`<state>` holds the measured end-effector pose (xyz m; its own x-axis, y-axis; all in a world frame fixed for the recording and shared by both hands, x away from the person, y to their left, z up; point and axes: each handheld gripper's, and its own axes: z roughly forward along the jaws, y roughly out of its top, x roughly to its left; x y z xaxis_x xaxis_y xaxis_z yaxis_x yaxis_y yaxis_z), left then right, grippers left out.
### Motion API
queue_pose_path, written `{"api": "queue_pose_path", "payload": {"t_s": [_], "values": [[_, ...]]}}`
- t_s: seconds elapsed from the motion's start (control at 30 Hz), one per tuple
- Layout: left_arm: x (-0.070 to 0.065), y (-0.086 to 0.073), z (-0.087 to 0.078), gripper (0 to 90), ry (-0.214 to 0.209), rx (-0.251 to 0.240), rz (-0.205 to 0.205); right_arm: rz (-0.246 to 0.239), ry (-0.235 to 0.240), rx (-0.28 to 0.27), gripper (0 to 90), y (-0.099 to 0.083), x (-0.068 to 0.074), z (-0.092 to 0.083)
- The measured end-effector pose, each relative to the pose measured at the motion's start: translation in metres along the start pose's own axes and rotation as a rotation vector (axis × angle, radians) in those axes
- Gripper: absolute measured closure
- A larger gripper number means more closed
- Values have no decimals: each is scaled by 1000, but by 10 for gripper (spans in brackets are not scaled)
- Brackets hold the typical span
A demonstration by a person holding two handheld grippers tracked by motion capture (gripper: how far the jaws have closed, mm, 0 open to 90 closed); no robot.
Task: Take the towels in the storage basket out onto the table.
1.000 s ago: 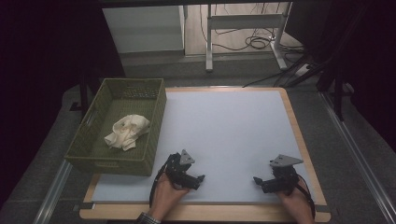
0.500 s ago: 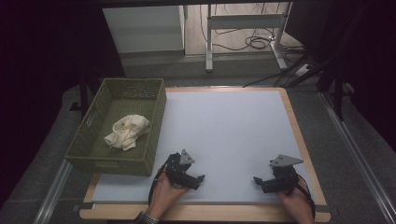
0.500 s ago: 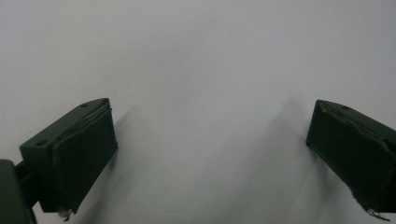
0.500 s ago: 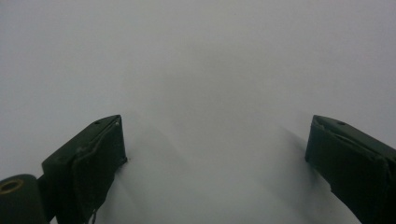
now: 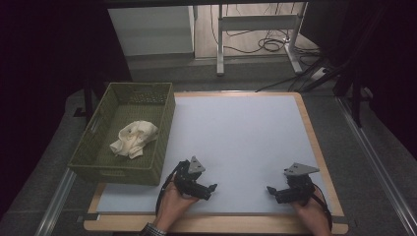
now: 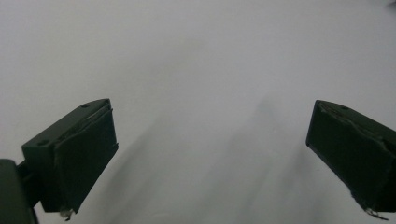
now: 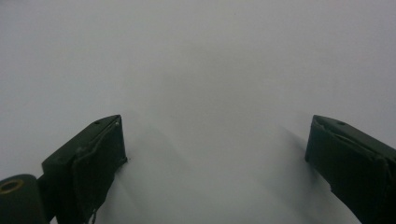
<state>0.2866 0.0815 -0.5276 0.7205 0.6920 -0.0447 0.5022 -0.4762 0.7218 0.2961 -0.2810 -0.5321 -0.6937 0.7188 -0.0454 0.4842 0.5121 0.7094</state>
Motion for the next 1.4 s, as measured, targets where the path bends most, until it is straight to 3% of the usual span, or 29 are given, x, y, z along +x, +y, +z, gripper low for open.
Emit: {"api": "queue_pose_path", "payload": {"t_s": [0.53, 0.87, 1.4], "values": [[0, 10, -9, 24, -20, -1, 9, -1, -1, 0, 50, 0, 0, 0], [7, 23, -15, 35, -14, 16, 13, -1, -1, 0, 49, 0, 0, 0], [16, 44, -20, 43, -42, 35, 16, 0, -1, -1, 49, 0, 0, 0]]}}
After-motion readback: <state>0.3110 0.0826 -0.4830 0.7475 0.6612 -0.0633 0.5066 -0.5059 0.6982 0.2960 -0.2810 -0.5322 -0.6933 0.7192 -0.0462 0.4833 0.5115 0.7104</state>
